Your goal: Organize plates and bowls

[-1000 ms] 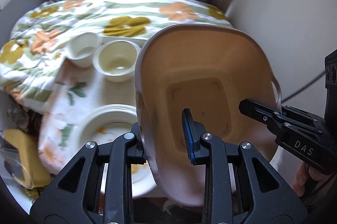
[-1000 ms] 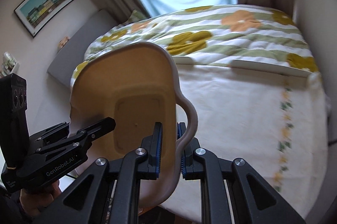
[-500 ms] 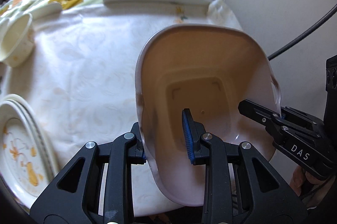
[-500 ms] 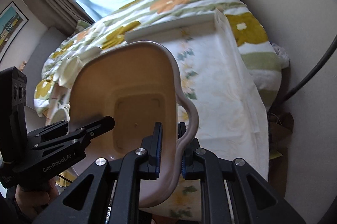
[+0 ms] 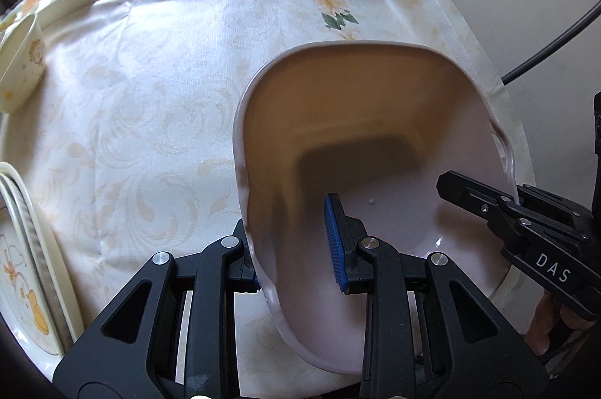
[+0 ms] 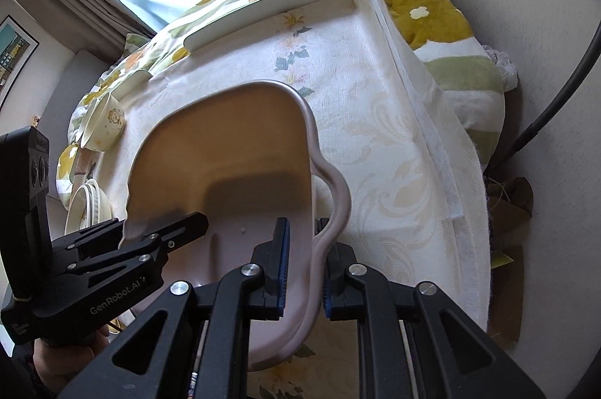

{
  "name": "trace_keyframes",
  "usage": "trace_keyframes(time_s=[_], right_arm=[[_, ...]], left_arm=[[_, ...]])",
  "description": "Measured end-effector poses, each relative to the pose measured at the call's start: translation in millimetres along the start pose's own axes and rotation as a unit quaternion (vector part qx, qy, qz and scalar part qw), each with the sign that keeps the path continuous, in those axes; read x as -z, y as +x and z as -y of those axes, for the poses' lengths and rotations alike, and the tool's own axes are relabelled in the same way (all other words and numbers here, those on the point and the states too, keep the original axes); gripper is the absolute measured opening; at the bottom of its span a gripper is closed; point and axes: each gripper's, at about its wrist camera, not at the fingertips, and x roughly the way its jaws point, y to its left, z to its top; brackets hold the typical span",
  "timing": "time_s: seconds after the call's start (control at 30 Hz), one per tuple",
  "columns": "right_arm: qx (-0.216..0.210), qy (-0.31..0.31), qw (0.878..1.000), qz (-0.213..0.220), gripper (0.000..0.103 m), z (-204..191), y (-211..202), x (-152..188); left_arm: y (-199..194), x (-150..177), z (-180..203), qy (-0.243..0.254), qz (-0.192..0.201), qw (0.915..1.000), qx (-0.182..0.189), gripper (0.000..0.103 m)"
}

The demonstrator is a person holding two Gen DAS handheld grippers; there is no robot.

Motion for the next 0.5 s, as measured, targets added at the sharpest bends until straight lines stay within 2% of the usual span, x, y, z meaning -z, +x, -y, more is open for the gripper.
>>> trace_keyframes(time_s=[0.07,0.13,0.17,0.2,0.23,0.3,0.43,0.5], right_arm=[[-0.005,0.006,1.000,-0.002,0.013,3.1,1.6,0.2],[-0.009,0.013,1.000,-0.005,0.013,6.0,2.6,-0.1],[-0.012,0.018,1.000,-0.006,0.013,7.0,2.8,-0.3],[-0.015,0.022,1.000,-0.007,0.013,8.2,3.1,-0.3],[-0.016,0.026,0.999,-0.007,0.014,9.1,3.3,-0.7],[-0.020,0.036,0.999,-0.007,0.019,11.2,3.5,-0.7],[-0.029,0.056,0.998,0.003,0.042,15.6,-0.5,-0.6],[-0.028,0.056,0.998,0.009,0.042,14.5,-5.3,-0.5]], left_arm=[[1.5,-0.2,-0.9,0.003,-0.002,1.0000,-0.006,0.025],[1.6,-1.1,1.1,0.010,-0.004,0.9999,-0.013,0.031],[1.1,-1.3,1.5,0.013,-0.002,0.9998,-0.014,0.048],[-0.6,-1.0,1.8,0.014,0.001,0.9998,-0.013,0.072],[-3.5,-0.7,1.7,0.015,0.009,0.9998,-0.014,0.080],[-8.3,-0.4,1.8,0.016,0.021,0.9995,-0.016,0.084],[-10.6,0.4,0.8,0.020,0.016,0.9995,-0.020,0.084],[-14.0,1.3,0.2,0.020,0.016,0.9994,-0.022,0.084]])
